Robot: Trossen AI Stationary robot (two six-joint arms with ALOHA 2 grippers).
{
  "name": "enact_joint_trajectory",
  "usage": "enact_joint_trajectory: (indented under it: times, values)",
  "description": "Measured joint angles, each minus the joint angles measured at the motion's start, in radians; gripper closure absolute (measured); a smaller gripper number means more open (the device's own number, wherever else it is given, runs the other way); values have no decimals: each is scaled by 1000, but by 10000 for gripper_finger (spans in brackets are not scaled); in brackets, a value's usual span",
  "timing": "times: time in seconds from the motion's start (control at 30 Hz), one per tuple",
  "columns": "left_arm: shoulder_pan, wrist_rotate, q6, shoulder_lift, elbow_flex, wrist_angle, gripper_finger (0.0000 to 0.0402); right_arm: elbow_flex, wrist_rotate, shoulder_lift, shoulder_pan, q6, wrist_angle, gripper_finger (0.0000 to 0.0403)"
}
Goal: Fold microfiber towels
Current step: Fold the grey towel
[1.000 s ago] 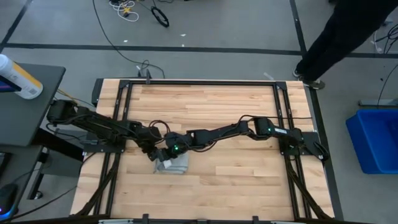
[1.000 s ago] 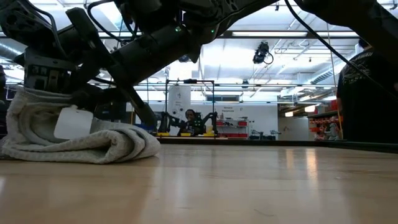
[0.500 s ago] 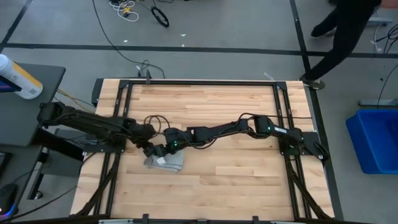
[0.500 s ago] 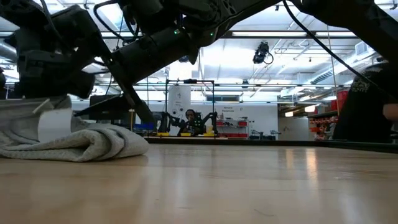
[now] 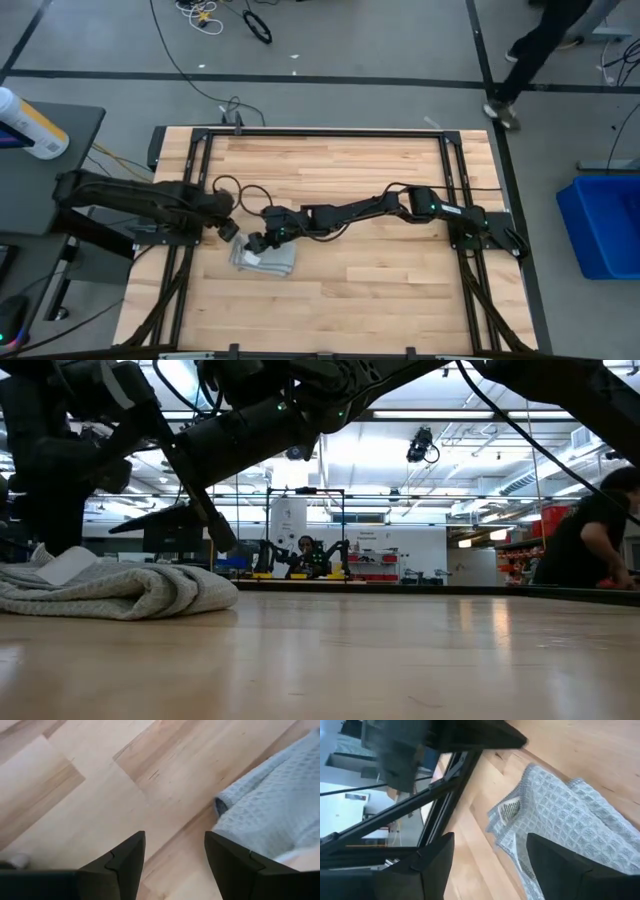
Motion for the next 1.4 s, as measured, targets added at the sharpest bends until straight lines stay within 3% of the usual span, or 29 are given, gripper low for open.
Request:
enact_joint_trajectory:
  times: [0.13,0.33,0.6,0.83,0.93,1.2,1.4]
  values:
    - [0,7,-27,-54,41,-41,186,-1,-2,-7,0,6,-36,138]
    - [-1,111,-27,-92,43,-69,189,-1,6,-54,-4,-24,-154,128]
    - [0,135,-23,-55,26,-56,189,-1,75,-146,31,-85,-385,152]
    - [-1,205,-41,13,26,-62,189,0,78,-168,105,-68,-579,131]
    - [-2,250,-64,40,26,-85,189,-1,79,-168,137,-39,-580,124]
    - [-6,251,-80,56,24,-74,189,-57,104,-168,161,27,-577,143]
    - [-6,283,-79,63,14,-69,189,-202,45,-166,152,74,-409,131]
